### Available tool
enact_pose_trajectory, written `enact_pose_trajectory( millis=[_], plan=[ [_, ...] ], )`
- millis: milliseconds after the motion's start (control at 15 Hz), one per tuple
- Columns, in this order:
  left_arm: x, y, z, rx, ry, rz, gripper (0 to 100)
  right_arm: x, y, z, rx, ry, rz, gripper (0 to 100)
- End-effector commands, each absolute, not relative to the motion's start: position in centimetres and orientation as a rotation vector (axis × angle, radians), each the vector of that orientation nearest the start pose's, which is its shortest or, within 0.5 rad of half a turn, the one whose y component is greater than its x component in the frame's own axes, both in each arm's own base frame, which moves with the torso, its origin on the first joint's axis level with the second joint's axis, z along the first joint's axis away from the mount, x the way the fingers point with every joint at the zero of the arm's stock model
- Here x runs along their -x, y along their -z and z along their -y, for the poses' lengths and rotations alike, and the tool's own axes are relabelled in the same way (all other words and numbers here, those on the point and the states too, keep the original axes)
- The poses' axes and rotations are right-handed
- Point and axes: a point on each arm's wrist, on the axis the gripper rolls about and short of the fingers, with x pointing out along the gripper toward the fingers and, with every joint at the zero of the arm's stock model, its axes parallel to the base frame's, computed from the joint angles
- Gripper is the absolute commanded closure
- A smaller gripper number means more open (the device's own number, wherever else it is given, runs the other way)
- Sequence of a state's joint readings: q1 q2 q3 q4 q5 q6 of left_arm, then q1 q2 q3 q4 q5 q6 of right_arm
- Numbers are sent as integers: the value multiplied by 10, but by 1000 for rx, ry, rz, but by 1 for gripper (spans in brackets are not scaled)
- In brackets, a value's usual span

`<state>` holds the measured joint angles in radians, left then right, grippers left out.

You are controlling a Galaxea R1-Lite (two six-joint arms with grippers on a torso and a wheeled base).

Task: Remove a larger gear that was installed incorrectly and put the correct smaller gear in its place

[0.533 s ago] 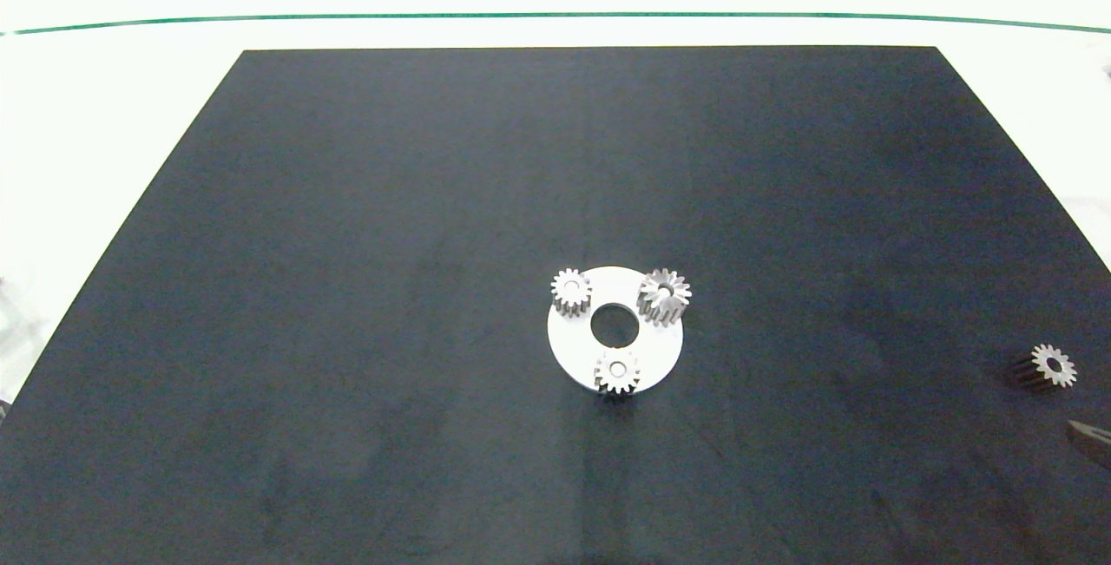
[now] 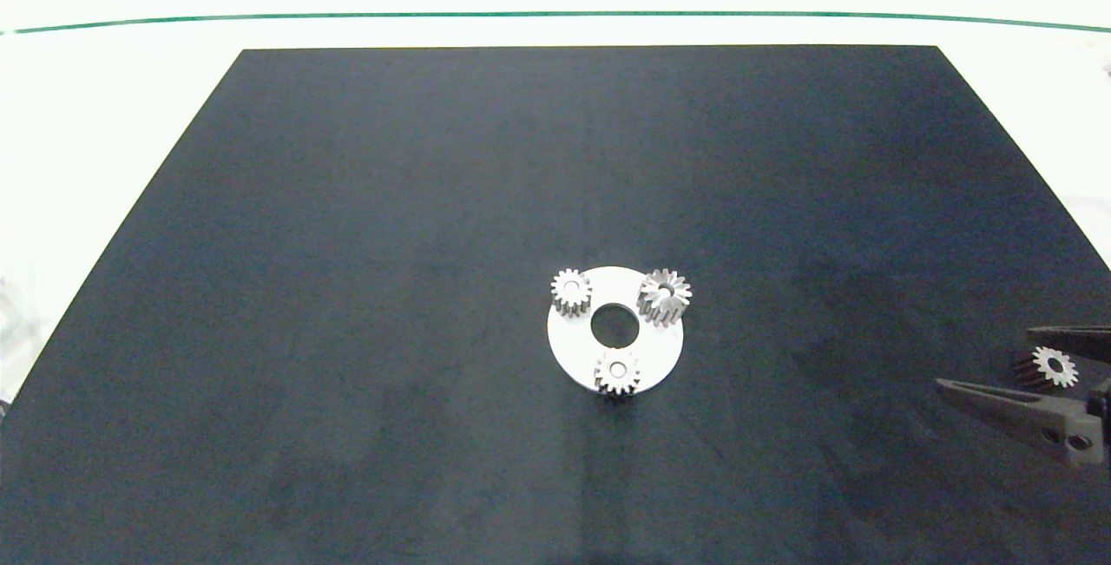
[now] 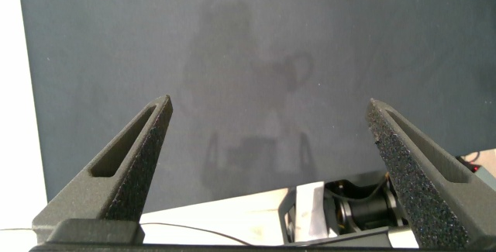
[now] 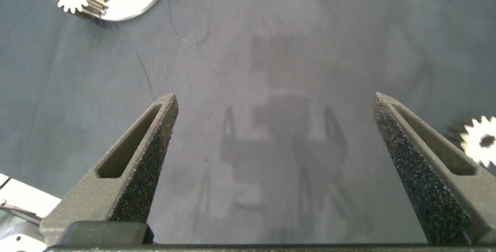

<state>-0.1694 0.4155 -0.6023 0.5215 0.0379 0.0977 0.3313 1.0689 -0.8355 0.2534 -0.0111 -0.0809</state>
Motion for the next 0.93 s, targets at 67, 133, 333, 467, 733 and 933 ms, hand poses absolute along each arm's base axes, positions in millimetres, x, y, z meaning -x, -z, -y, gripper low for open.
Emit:
enact_pose_trajectory(
  millis=[67, 133, 333, 467, 733, 933],
  plan=[
    [18, -195, -4, -129, 148, -336, 0, -168, -252, -62, 197, -354, -526, 0],
    [17, -196, -4, -128, 147, -336, 0, -177, -253, -66, 225, -363, -529, 0],
    [14, -197, -3, -130, 149, -349, 0, -195, -248, -82, 263, -405, -564, 0],
    [12, -198, -3, -131, 149, -357, 0, -203, -246, -90, 281, -427, -575, 0],
    [11, -196, -3, -130, 149, -366, 0, -216, -247, -106, 296, -464, -576, 0],
    [12, -197, -3, -118, 166, -362, 0, -230, -247, -119, 355, -502, -565, 0]
  ],
)
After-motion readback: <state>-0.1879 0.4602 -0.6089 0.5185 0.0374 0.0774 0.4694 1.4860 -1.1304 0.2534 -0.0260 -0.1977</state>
